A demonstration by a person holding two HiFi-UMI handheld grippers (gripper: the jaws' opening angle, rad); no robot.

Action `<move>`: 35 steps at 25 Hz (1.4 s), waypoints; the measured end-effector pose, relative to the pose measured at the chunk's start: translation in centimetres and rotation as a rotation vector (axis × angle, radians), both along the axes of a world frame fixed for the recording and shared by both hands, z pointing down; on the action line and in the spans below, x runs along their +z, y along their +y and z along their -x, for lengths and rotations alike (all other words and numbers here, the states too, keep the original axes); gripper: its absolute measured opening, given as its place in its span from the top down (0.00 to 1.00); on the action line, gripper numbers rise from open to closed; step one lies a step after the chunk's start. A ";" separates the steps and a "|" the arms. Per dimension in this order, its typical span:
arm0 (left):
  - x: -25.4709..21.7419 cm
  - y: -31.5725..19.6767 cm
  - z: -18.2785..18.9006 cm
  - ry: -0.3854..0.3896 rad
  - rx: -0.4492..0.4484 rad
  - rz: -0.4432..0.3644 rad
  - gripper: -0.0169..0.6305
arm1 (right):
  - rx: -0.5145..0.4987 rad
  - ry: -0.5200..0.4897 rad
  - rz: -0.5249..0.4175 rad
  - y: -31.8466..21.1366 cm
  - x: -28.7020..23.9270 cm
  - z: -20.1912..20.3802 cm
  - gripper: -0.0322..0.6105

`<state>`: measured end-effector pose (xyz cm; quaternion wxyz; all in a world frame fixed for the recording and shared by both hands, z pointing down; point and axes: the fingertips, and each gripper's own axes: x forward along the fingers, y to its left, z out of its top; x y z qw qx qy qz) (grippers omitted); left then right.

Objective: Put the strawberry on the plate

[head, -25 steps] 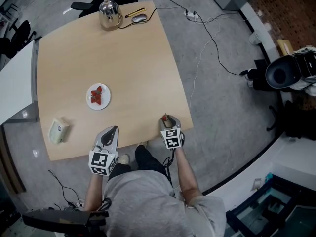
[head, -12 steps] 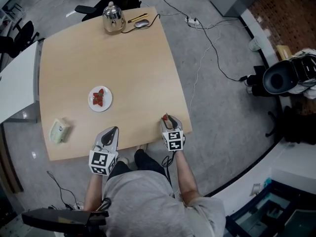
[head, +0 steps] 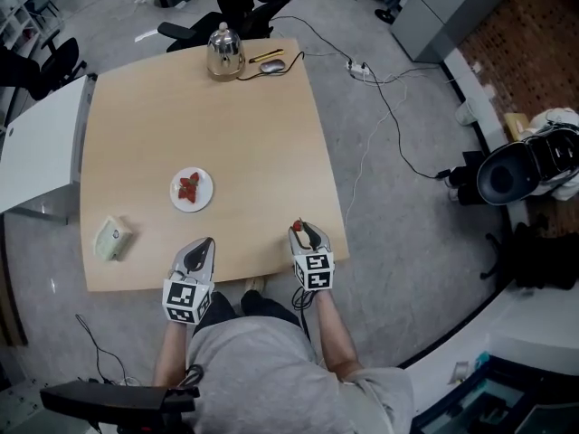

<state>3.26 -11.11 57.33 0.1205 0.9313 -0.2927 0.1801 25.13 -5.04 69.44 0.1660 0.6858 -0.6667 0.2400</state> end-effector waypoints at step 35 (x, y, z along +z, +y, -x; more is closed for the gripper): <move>-0.3 -7.5 12.0 0.058 -0.315 -0.034 0.94 | -0.363 0.015 -0.162 -13.8 -7.6 12.7 0.71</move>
